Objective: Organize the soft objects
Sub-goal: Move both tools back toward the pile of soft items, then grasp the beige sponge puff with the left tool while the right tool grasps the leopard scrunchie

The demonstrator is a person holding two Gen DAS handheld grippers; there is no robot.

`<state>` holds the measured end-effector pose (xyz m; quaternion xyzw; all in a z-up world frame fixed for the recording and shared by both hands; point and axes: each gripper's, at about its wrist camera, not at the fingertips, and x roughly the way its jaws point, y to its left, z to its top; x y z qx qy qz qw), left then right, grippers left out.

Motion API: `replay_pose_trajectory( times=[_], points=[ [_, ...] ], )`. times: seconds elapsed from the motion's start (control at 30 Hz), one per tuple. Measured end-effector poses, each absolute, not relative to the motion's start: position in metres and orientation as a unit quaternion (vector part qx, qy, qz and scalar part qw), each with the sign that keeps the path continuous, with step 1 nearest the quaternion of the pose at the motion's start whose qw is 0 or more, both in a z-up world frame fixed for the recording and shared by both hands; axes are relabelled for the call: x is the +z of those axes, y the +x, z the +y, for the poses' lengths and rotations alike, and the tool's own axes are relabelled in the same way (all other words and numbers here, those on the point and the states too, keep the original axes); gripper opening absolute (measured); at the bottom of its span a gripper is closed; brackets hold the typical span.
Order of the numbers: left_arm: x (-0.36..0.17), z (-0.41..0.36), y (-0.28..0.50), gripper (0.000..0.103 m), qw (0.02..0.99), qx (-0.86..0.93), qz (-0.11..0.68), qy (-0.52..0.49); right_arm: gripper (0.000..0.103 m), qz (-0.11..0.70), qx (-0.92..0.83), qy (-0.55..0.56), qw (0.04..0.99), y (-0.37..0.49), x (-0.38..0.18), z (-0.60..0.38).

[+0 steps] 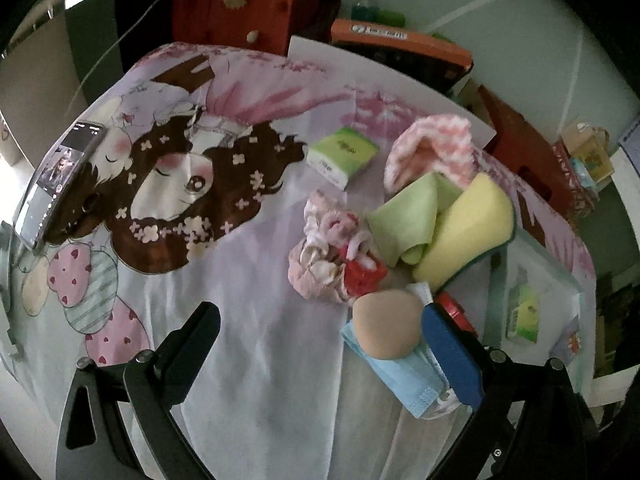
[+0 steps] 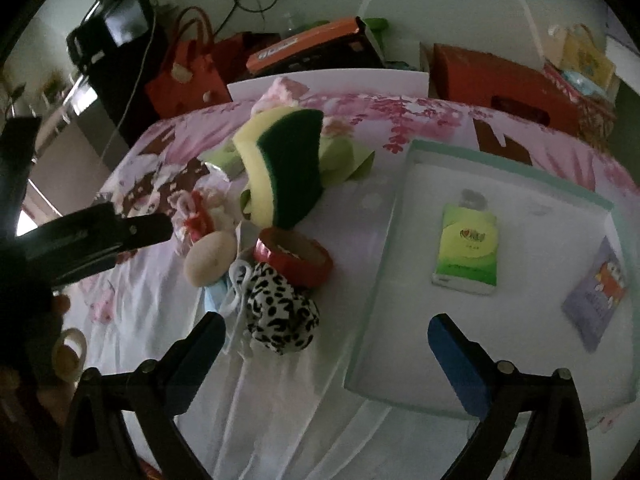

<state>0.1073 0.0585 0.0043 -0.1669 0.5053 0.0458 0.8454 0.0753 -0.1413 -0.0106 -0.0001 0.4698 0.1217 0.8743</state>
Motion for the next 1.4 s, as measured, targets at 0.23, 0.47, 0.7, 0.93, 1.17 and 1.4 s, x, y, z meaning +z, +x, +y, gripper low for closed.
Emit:
replay_pose_trajectory(
  times=[0.23,0.47,0.7,0.93,1.17,1.4],
  points=[
    [-0.004,0.050,0.114,0.100,0.837,0.045,0.522,-0.158,0.069,0.487,0.136,0.000,0.863,0.080,-0.019,-0.138],
    [-0.014,0.037,0.121,0.100,0.825,0.019,0.542,-0.160,0.049,0.491,0.142,0.025,0.859,0.082,-0.023,-0.140],
    [-0.016,0.027,0.124,0.099,0.825,0.003,0.544,-0.155,0.042,0.479,0.135,0.029,0.867,0.081,-0.018,-0.144],
    [-0.021,0.019,0.128,0.082,0.821,-0.006,0.551,-0.147,0.035,0.471,0.136,0.019,0.872,0.080,-0.014,-0.142],
    [-0.027,0.017,0.131,0.066,0.816,-0.011,0.561,-0.142,0.025,0.463,0.153,0.011,0.873,0.077,-0.010,-0.135],
    [-0.035,0.015,0.134,0.047,0.810,-0.015,0.570,-0.136,0.019,0.474,0.164,0.008,0.865,0.080,-0.018,-0.129]
  ],
)
